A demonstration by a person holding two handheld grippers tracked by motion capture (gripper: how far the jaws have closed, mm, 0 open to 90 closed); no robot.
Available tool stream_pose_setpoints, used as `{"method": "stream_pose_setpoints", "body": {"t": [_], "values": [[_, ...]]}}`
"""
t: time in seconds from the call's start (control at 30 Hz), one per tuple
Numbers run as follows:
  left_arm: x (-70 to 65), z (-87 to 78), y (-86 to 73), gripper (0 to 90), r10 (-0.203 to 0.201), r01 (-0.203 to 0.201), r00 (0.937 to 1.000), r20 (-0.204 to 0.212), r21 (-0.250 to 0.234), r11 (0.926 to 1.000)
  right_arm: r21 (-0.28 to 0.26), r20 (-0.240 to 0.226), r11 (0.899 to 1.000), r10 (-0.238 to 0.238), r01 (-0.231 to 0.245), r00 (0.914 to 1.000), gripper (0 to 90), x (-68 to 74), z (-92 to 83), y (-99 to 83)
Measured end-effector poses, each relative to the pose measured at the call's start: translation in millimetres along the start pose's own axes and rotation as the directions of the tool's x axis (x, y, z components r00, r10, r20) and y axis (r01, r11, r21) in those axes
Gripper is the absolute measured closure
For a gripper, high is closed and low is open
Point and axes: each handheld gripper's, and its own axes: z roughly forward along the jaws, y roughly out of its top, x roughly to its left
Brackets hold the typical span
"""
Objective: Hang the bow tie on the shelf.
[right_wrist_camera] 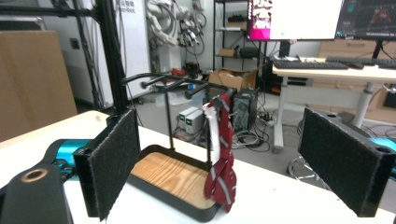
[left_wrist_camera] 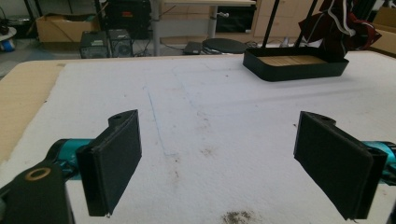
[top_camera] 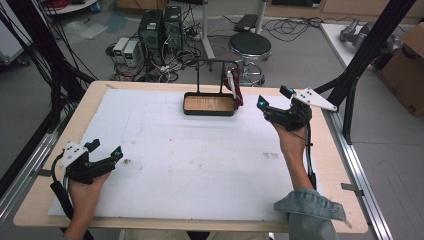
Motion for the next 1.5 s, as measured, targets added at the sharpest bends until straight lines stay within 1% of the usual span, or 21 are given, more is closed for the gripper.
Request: {"method": "stream_pose_setpoints", "body": {"t": [0.1, 0.17, 0.23, 0.33, 0.37, 0.43, 0.5, 0.57, 0.6, 0.7, 0.8, 0.87, 0.97, 1.13, 1.17, 1.2, 1.33, 1.37, 1.4, 1.47, 1.5], "values": [[-1.1, 1.0, -0.2, 15.4, 0.003, -0.003, 1.0, 0.001, 0.001, 1.0, -0.016, -0.021, 1.0, -0.008, 0.008, 0.9998, 12.0, 5.4, -14.3, -8.1], [-1.5, 1.2, -0.1, 15.4, 0.005, -0.005, 1.0, 0.001, 0.002, 1.0, -0.022, -0.034, 1.0, 0.0, -0.001, 0.9994, 11.9, 8.1, -23.1, -12.7], [-1.6, 1.5, -0.2, 15.4, 0.005, -0.005, 1.0, 0.001, 0.001, 1.0, -0.028, -0.04, 1.0, -0.009, 0.008, 0.9992, 11.7, 8.9, -29.6, -17.6], [-1.5, 1.7, -0.2, 15.4, 0.007, -0.007, 1.0, 0.001, 0.002, 1.0, -0.019, -0.056, 1.0, 0.013, -0.014, 0.9983, 11.5, 9.1, -38.3, -26.9], [-1.5, 1.7, -0.2, 15.4, 0.007, -0.007, 1.0, 0.001, 0.003, 1.0, -0.026, -0.06, 1.0, 0.014, -0.015, 0.9981, 11.5, 8.6, -41.0, -30.7], [-1.4, 1.9, -0.3, 15.4, 0.008, -0.008, 1.0, 0.0, 0.003, 1.0, -0.003, -0.06, 1.0, 0.018, -0.018, 0.998, 11.2, 8.2, -46.1, -36.4], [-1.5, 1.9, -0.3, 15.4, 0.008, -0.008, 1.0, 0.0, 0.003, 1.0, -0.019, -0.066, 0.999, 0.026, -0.027, 0.9975, 11.2, 8.2, -51.8, -43.1], [-1.6, 1.6, -0.1, 15.4, 0.011, -0.011, 0.9999, -0.001, 0.005, 0.9999, -0.01, -0.062, 1.0, 0.027, -0.028, 0.9977, 11.1, 7.9, -57.0, -48.5], [-1.8, 1.4, -0.2, 15.4, 0.012, -0.012, 0.9999, -0.003, 0.005, 0.9999, -0.007, -0.068, 0.999, 0.033, -0.034, 0.9972, 11.2, 7.4, -59.8, -51.3], [-2.0, 1.3, -0.2, 15.4, 0.012, -0.012, 0.9999, -0.003, 0.005, 0.9999, -0.027, -0.088, 0.998, 0.06, -0.062, 0.9943, 11.2, 6.1, -69.7, -59.9], [-2.6, 1.6, -0.3, 15.5, 0.011, -0.011, 0.9999, -0.002, 0.006, 0.9999, -0.027, -0.094, 0.998, 0.059, -0.062, 0.9938, 11.2, 6.7, -78.7, -68.1], [-3.0, 1.7, -0.3, 15.4, 0.011, -0.011, 0.9999, -0.003, 0.004, 0.9999, -0.027, -0.115, 0.997, 0.067, -0.07, 0.9911, 11.2, 7.3, -84.1, -75.8], [-3.2, 1.7, -0.4, 15.4, 0.011, -0.011, 0.9999, -0.004, 0.003, 0.9999, -0.013, -0.126, 0.997, 0.075, -0.077, 0.9892, 11.2, 9.8, -89.4, -86.4], [-3.1, 1.5, -0.5, 15.4, 0.012, -0.012, 0.9999, -0.007, 0.004, 0.9999, 0.016, -0.129, 0.998, 0.063, -0.061, 0.9897, 11.1, 17.5, -95.9, -105.5], [-3.0, 1.5, -0.4, 15.4, 0.012, -0.012, 0.9999, -0.008, 0.004, 0.9999, 0.021, -0.127, 0.999, 0.052, -0.05, 0.9906, 11.2, 18.7, -96.6, -109.4], [-2.9, 1.5, -0.5, 15.4, 0.011, -0.011, 0.9999, -0.008, 0.004, 0.9999, 0.028, -0.127, 0.998, 0.055, -0.052, 0.9904, 11.2, 20.3, -97.1, -113.4], [-3.0, 1.6, -0.5, 15.4, 0.011, -0.011, 0.9999, -0.008, 0.002, 0.9999, 0.079, -0.134, 0.995, 0.072, -0.062, 0.9883, 11.2, 24.4, -96.1, -129.7], [-3.1, 1.7, -0.5, 15.4, 0.012, -0.012, 0.9999, -0.007, 0.003, 0.9999, 0.092, -0.137, 0.994, 0.066, -0.054, 0.9883, 11.2, 24.7, -95.0, -132.0], [-3.2, 1.6, -0.4, 15.5, 0.014, -0.014, 0.9999, -0.006, 0.007, 0.9999, 0.106, -0.141, 0.993, 0.071, -0.056, 0.9874, 11.2, 25.4, -94.0, -132.9], [-3.4, 1.8, -0.5, 15.4, 0.017, -0.017, 0.9999, -0.001, 0.008, 0.9998, 0.099, -0.15, 0.994, 0.068, -0.053, 0.9863, 11.2, 25.3, -92.9, -133.0], [-3.7, 1.7, -0.4, 15.4, 0.017, -0.017, 0.9999, -0.001, 0.008, 0.9998, 0.099, -0.151, 0.993, 0.075, -0.06, 0.9858, 11.2, 26.2, -93.5, -132.8]]}}
